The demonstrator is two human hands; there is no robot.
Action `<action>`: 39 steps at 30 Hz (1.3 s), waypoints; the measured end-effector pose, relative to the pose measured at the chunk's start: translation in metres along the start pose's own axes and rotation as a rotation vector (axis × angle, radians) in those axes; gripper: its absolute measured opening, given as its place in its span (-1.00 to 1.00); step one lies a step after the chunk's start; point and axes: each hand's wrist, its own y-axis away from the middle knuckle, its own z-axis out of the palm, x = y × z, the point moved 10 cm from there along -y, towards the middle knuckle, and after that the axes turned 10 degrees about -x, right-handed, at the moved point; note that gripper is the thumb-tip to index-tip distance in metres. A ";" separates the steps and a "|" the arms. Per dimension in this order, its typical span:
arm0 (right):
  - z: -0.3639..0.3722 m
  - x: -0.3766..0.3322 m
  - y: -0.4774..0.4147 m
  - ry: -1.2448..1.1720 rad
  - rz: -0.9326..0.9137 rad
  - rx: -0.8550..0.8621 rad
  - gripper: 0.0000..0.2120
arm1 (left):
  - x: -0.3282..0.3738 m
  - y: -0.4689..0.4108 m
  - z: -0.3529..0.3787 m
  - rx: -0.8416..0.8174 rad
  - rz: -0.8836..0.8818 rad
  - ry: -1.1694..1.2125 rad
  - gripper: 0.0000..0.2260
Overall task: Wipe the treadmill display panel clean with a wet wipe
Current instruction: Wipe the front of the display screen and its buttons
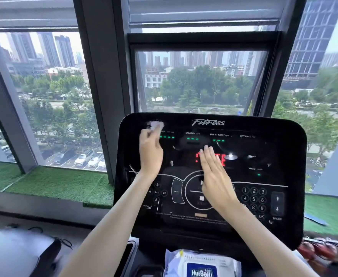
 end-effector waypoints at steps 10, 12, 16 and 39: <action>0.007 0.007 0.004 0.049 -0.006 -0.027 -0.21 | 0.008 0.009 0.013 -0.040 -0.027 0.006 -0.61; 0.008 0.008 0.004 0.041 -0.013 -0.025 -0.21 | 0.036 0.017 0.031 -0.139 0.129 -0.067 -0.62; 0.007 0.008 0.004 0.031 -0.033 -0.030 -0.24 | 0.048 0.022 0.042 -0.266 0.349 -0.098 -0.64; 0.010 0.008 0.004 0.070 -0.018 -0.005 -0.27 | 0.007 0.015 0.011 0.104 -0.105 -0.046 -0.49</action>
